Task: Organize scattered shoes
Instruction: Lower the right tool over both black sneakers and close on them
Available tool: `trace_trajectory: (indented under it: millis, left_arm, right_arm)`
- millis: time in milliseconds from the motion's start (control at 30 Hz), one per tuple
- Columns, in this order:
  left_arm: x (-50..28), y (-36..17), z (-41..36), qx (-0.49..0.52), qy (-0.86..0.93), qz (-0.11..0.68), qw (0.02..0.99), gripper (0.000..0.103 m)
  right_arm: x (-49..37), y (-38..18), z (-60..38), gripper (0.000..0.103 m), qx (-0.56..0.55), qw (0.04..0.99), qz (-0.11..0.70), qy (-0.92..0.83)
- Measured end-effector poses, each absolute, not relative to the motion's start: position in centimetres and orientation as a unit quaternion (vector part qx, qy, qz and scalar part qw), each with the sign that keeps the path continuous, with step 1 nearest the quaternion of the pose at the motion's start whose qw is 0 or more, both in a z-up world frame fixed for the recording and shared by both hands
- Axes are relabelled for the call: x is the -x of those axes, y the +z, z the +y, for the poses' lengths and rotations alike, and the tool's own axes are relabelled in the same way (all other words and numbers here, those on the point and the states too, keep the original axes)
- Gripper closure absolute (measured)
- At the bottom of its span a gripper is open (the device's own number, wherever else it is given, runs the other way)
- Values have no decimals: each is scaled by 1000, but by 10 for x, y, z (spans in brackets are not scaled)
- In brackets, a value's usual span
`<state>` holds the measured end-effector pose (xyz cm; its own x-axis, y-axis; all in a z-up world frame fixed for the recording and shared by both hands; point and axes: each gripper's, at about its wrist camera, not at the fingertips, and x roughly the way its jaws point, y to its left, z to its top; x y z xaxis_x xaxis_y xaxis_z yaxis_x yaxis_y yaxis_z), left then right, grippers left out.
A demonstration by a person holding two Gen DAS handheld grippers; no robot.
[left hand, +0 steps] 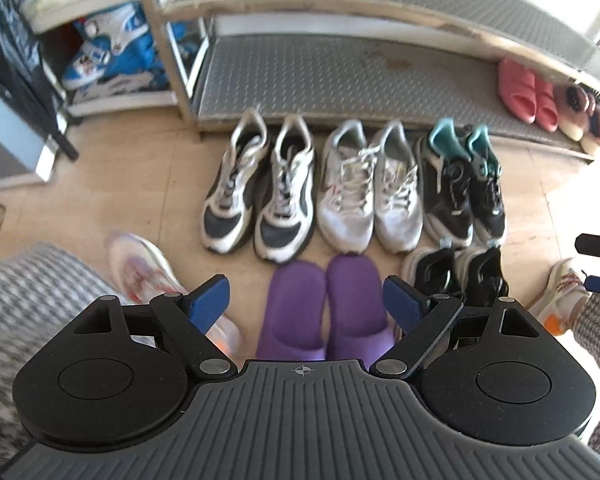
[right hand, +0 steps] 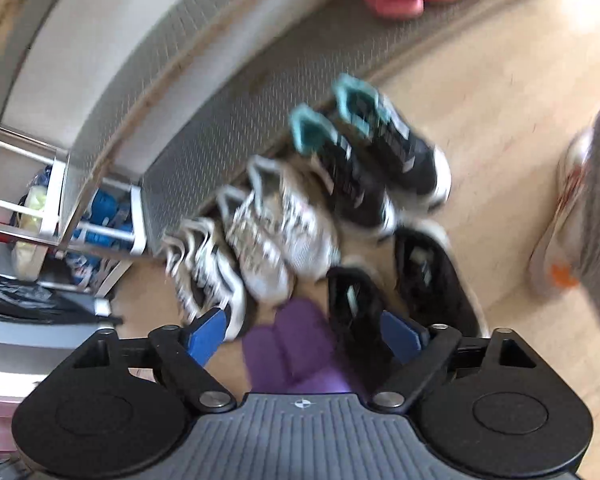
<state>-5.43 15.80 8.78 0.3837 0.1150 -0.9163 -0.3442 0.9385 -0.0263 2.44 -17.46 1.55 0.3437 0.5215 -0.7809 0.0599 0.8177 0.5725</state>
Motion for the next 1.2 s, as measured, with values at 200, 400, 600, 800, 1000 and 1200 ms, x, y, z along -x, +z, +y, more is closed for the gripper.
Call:
trace_trajectory:
  millis: [200, 400, 600, 800, 1000, 1200]
  left_arm:
    - [31, 71, 138, 120, 94, 566, 810, 15]
    - [-18, 73, 94, 58, 29, 595, 801, 15]
    - [-54, 50, 49, -36, -69, 598, 798, 13]
    - [-79, 21, 59, -15, -59, 626, 777, 16]
    - [-101, 27, 76, -18, -29, 614, 789, 14]
    - [-110, 22, 84, 33, -34, 629, 776, 14]
  right_arm:
    - [-25, 1, -180, 16, -266, 760, 573, 150]
    - [-26, -18, -195, 15, -236, 762, 592, 116]
    - [-29, -43, -178, 21, -137, 763, 620, 116]
    - [-57, -64, -135, 36, -53, 752, 637, 161]
    - [-106, -123, -89, 37, 14, 728, 665, 165]
    - [-131, -160, -92, 36, -7, 708, 696, 124]
